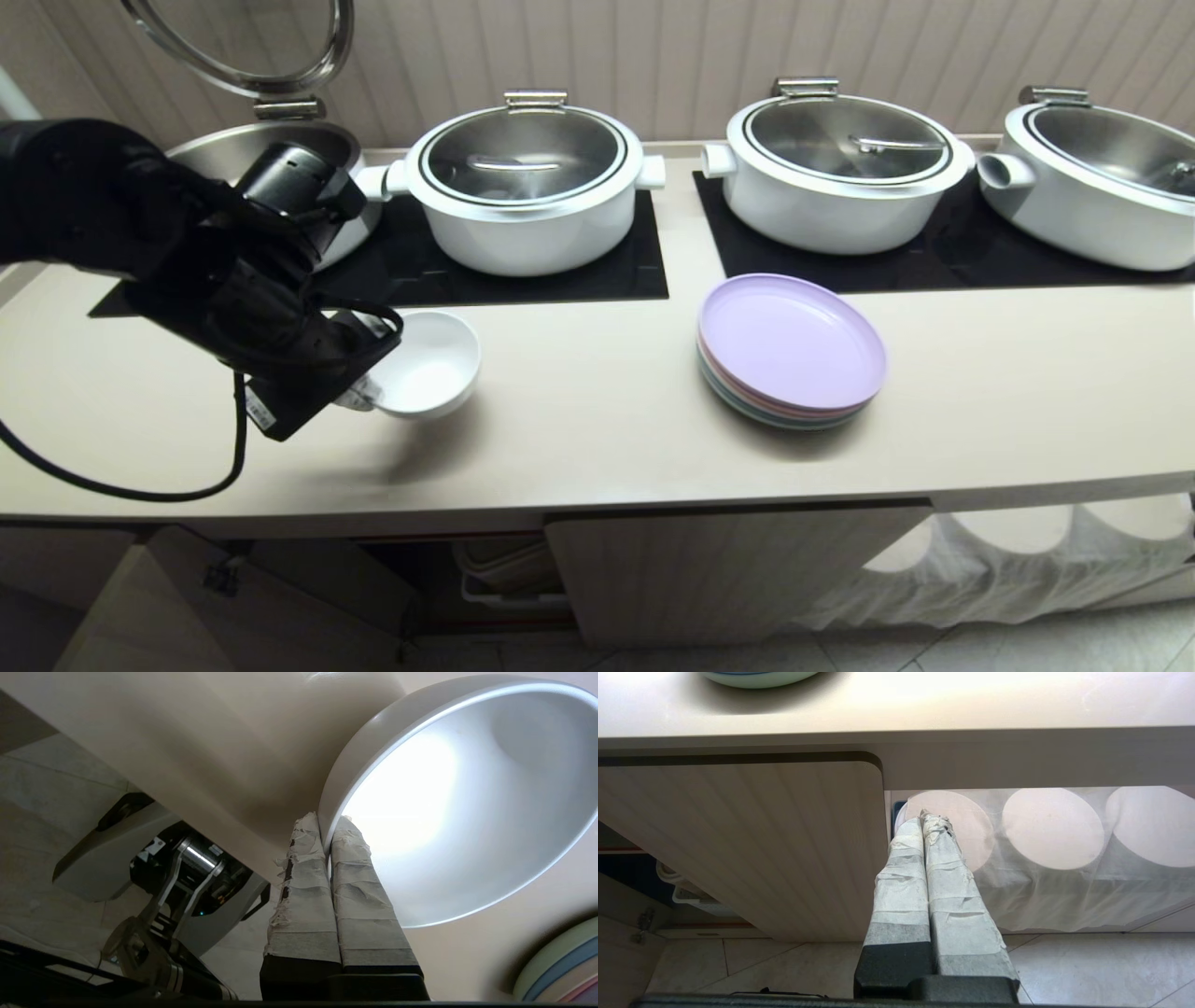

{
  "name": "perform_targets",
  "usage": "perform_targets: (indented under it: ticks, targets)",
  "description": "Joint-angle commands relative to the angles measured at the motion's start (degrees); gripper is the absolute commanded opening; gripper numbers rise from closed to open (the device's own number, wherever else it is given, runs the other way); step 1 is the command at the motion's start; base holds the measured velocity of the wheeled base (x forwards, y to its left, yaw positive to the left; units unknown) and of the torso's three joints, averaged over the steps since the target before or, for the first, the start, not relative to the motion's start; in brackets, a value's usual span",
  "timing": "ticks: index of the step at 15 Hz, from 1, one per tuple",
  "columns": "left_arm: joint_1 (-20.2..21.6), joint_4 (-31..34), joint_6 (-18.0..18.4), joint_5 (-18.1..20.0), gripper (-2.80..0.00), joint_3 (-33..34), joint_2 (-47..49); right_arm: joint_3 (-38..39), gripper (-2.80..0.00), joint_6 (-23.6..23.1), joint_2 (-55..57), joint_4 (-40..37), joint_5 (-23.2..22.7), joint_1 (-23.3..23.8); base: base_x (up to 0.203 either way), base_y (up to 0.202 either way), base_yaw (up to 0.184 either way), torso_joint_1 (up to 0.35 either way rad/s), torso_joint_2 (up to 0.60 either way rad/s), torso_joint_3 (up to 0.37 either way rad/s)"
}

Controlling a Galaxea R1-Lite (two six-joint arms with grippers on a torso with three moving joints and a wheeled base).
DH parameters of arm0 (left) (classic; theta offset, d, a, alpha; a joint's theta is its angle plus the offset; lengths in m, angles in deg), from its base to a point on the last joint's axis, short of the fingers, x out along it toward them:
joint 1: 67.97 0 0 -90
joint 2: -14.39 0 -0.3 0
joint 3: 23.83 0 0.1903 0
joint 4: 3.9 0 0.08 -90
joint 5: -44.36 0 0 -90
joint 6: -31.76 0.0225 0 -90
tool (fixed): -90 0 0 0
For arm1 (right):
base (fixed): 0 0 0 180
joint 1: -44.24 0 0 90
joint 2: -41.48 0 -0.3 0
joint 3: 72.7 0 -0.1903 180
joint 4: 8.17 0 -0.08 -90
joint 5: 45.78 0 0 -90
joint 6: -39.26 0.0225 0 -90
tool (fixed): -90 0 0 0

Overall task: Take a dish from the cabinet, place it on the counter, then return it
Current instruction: Place it on the table

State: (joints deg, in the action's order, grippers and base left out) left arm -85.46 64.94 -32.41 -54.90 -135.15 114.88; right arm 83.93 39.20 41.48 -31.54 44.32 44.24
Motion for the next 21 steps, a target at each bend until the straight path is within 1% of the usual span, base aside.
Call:
perform_targets:
  ticks: [1,3,8,15,21]
  targets:
    - [-0.26,1.35,-1.56,0.10,-2.80,-0.03,-0.12,0.00,-2.80,-0.03,0.00,0.00,-0.09,0.00,0.000,0.000,0.000,0.000,0.00,0.000]
    - [-0.44,1.99,-2.36,0.90,-2.80,0.42,-0.03,0.00,-2.80,-0.03,0.00,0.00,-0.01,0.00,0.000,0.000,0.000,0.000,0.00,0.000]
    - [-1.57,1.89,-2.36,1.17,-2.80,0.07,1.37,0.00,-2.80,-0.03,0.00,0.00,-0.01,0.00,0.000,0.000,0.000,0.000,0.00,0.000]
    - [-4.97,1.63,-2.59,1.08,-2.80,-0.11,3.78,0.00,-2.80,-0.03,0.00,0.00,-0.01,0.00,0.000,0.000,0.000,0.000,0.00,0.000]
    - [-5.27,1.63,-3.68,1.08,-2.80,-0.90,4.81,0.00,-2.80,-0.03,0.00,0.00,-0.01,0.00,0.000,0.000,0.000,0.000,0.00,0.000]
